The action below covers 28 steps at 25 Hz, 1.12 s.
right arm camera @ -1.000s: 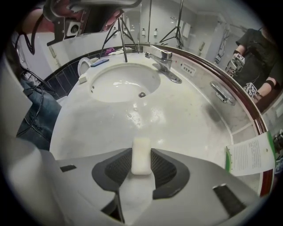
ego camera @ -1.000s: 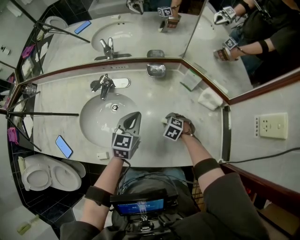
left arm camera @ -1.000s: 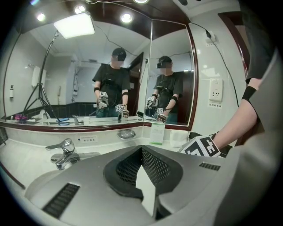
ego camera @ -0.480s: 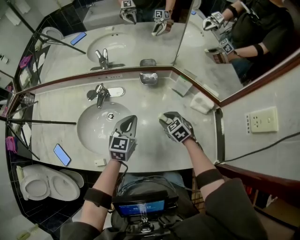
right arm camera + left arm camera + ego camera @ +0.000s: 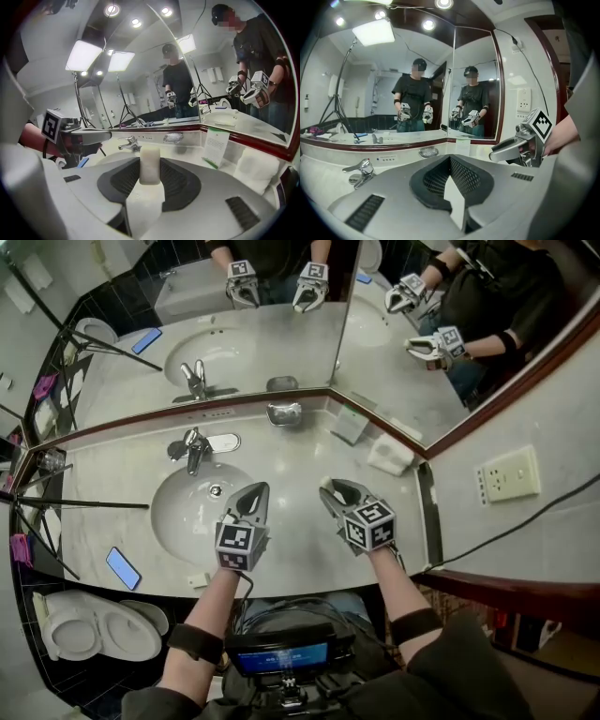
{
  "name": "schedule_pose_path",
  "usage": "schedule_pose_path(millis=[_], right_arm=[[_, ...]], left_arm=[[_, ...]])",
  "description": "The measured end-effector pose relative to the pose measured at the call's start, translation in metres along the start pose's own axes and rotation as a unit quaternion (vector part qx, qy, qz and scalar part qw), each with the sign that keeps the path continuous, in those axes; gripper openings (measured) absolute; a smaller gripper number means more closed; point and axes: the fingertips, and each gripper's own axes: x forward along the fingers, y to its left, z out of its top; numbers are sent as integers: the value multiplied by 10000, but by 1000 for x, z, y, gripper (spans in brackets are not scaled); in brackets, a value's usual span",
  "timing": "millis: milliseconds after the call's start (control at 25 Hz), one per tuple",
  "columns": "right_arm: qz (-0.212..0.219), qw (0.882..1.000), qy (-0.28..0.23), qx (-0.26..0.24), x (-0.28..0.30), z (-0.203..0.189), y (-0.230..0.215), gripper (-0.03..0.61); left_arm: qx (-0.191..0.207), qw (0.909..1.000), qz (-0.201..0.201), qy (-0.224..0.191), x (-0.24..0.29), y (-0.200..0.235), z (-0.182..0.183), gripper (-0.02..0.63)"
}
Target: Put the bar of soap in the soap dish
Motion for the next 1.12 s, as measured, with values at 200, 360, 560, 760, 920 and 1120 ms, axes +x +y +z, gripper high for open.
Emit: schedule_pose_path(millis=[200,360,560,760,920,1120], right_arm=[[-173,9996,-37,-234,-6,10,-3,150],[-369,9929,188,-1114,8,24,-11,150],[-376,9728,564,-2217,45,54,-15,150],[-398,9416,851,-3233,99,69,-28,150],[-442,9079,1158,-4005,143,69,-45,150],[-484,8668,1415,-4758,189,72,-62,150]], left_arm=[[-34,10000,16,26,2,2,-2,2],[-61,9999,67,72,12,8,-5,2],[-131,9997,205,66,33,22,-3,2],[-224,9992,315,51,61,38,-6,2],[-228,9990,378,80,83,49,-15,2],[-286,9984,480,96,107,62,-25,2]])
